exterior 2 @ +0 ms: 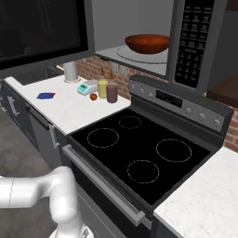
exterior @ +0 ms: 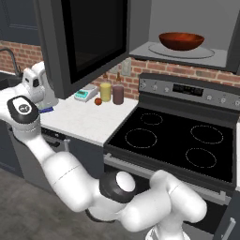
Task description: Pick the bell pepper from the sink and place it in the bowl. Then pick the bowl and place it in the microwave. Then close the microwave door and press the start button.
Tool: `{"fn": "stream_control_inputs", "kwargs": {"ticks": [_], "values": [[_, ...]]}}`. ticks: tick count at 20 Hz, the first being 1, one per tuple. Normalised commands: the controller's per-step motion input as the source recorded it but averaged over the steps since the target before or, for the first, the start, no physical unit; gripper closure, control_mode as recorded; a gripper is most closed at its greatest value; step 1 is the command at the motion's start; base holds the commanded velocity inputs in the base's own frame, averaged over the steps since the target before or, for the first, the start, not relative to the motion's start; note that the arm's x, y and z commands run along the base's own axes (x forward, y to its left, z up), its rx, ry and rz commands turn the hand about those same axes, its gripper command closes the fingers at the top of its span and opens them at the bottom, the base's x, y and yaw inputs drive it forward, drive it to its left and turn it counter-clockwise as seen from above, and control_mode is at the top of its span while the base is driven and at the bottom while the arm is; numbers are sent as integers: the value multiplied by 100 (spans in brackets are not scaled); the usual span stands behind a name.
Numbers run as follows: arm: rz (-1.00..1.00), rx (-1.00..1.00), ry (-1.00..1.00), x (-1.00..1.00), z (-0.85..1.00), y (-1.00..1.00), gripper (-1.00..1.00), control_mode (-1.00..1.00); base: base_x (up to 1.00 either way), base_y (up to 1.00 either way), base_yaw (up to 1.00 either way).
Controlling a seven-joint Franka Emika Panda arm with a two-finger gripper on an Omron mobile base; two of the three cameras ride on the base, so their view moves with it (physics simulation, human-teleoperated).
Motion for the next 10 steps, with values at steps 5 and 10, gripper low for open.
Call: {"fn": "stream_control_inputs", "kwargs": {"ticks": [5, 10], "values": [[0, 12, -31, -47, 40, -62, -100, -100, 0, 0, 0], [0, 20, -26, -73, 53, -77, -100, -100, 0, 0, 0]]}}
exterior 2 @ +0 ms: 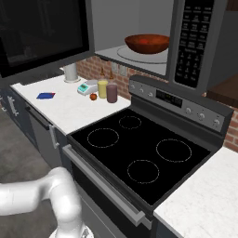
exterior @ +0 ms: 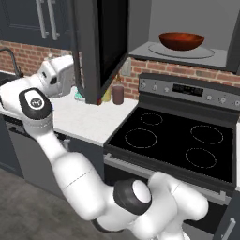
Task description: Pick the bell pepper from the sink and place it in the bowl. Then pick the bowl and place it in the microwave. Then close the microwave door and press the start button.
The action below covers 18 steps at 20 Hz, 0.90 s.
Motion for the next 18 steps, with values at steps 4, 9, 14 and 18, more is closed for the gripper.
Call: {"fn": "stream_control_inputs", "kwargs": {"ticks": [4, 9, 14, 18], "values": [[0, 25, -5, -40, 29, -94, -100, -100, 0, 0, 0], [0, 23, 0, -22, 15, -99, -100, -100, 0, 0, 0], [0, 18, 0, -16, 3, -99, -100, -100, 0, 0, 0], [0, 17, 0, -4, 6, -97, -100, -100, 0, 0, 0]]}}
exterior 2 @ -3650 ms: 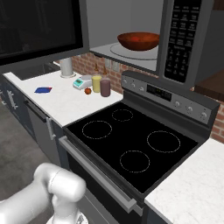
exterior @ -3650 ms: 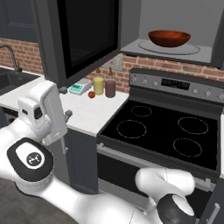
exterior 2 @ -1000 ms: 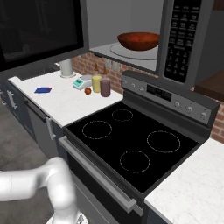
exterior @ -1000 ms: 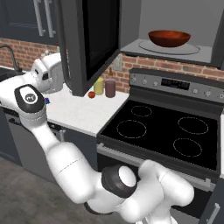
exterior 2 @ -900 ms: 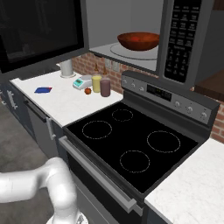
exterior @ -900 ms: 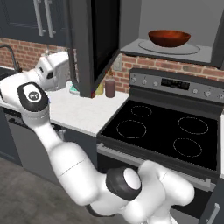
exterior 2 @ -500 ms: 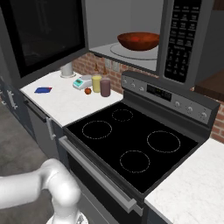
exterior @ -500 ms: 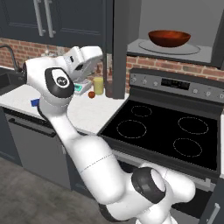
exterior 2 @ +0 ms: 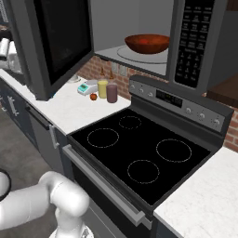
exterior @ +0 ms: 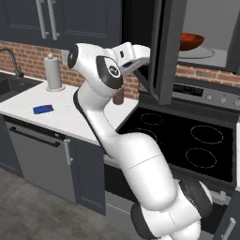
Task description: Pick the bell pepper from the sink and place it in the bowl. Then pick the bowl and place it in the microwave. Then close the microwave door and press the start button.
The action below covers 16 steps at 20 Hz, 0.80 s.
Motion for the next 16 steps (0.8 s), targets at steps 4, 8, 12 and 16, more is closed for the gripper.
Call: {"fn": "stream_control_inputs", "kwargs": {"ticks": [4, 8, 12, 16], "values": [[0, 14, 0, 0, 6, -80, -100, -100, 0, 0, 0], [0, 12, 0, 0, 1, -76, -100, -100, 0, 0, 0], [3, 7, 0, 14, 0, -66, -100, -100, 0, 0, 0], [3, 5, 0, 39, 0, -51, -100, -100, 0, 0, 0]]}}
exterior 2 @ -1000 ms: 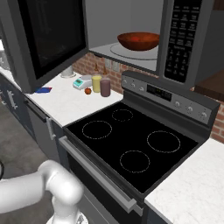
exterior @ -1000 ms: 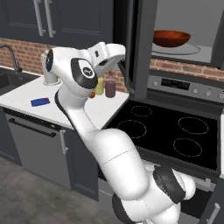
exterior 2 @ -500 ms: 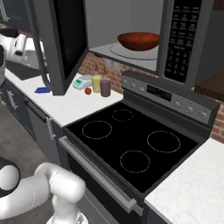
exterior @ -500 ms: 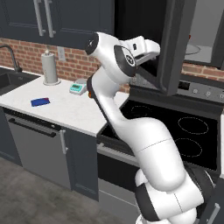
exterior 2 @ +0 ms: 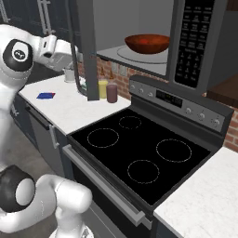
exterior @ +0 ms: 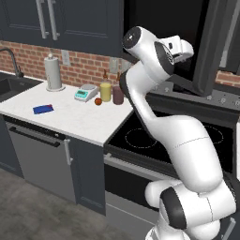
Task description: Pick the bell pepper from the sink and place it in the bowl. Then pick the bowl and place it in the microwave. Then close the microwave door and press the start button.
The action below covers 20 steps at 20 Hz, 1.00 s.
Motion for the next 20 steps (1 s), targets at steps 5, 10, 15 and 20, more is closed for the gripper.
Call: {"fn": "stream_control_inputs", "kwargs": {"ticks": [5, 10, 15, 20], "values": [[3, 4, -7, 43, 0, -42, -100, -100, 0, 0, 0], [6, 3, -11, 37, 0, -41, -100, -100, 0, 0, 0], [1, 6, 0, 33, 2, -29, -100, -100, 0, 0, 0], [3, 5, -1, 34, 0, -43, -100, -100, 0, 0, 0]]}}
